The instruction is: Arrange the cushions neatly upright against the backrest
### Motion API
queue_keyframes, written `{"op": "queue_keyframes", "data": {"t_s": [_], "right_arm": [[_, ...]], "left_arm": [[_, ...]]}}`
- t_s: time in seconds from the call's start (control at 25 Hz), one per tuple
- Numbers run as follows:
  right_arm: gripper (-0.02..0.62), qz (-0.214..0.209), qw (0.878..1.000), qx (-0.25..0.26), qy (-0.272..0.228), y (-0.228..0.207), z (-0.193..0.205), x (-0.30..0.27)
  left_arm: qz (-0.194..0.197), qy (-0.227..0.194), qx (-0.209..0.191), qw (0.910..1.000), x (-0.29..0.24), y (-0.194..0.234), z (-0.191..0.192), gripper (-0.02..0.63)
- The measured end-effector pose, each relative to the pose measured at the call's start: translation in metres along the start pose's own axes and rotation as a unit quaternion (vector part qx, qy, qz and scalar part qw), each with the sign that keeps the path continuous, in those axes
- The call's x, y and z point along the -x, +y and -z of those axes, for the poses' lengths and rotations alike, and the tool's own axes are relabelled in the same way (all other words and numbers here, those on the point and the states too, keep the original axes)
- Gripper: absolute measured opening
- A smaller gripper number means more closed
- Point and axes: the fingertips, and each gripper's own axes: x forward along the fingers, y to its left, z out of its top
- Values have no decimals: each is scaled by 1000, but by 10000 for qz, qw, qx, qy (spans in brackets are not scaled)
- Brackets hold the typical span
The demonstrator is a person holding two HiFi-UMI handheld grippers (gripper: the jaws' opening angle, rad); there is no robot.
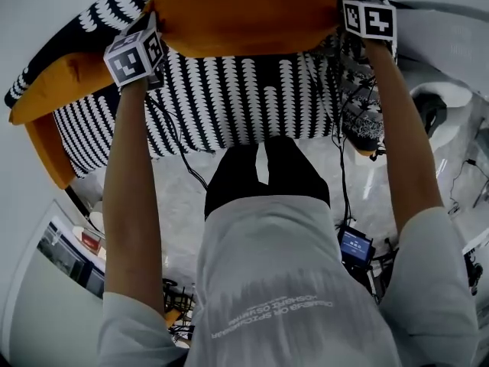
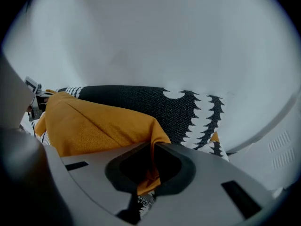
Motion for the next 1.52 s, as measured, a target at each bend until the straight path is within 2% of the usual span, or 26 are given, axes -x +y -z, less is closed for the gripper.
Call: {"op": "queue_keyframes", "data": {"t_s": [0.08, 0.16, 0.24, 0.36, 0.56, 0.72, 1.0, 1.16, 1.4, 1.52], "right_arm": [[20, -18, 10000, -42, -3, -1, 0, 6], [21, -65, 9998, -183, -78, -3, 0, 15], [21, -158, 9989, -402, -165, -7, 1, 26], [29, -273, 9982, -500, -209, -7, 3, 42], [62, -262, 9989, -305, -232, -6, 9, 68], [100, -207, 9987, -280, -383, -1, 13, 95], [100, 88, 9938, -242, -1081, 6, 5, 164], [100, 148, 9879, 8, -1547, 29, 1, 218], [97, 77, 9772, 471, -2067, 83, -3, 293], [53, 54, 9704, 521, -2356, 105, -7, 334]], "left_arm": [[46, -167, 56, 9998, -2, 4, -1, 37], [-118, -317, 120, 9994, 7, 7, -7, 46], [-227, -467, 359, 9980, 16, 9, -11, 60], [-418, -514, 550, 9963, 40, 13, -13, 83], [-144, -777, 543, 9954, 71, 5, -20, 152], [-151, -938, 328, 9949, 98, -5, -19, 164], [95, -1160, -335, 9926, 146, -35, -6, 166], [263, -1391, -479, 9888, 190, -61, 5, 166], [293, -1844, -479, 9812, 255, -79, 2, 124], [133, -2116, -619, 9753, 295, -78, -6, 28]]}}
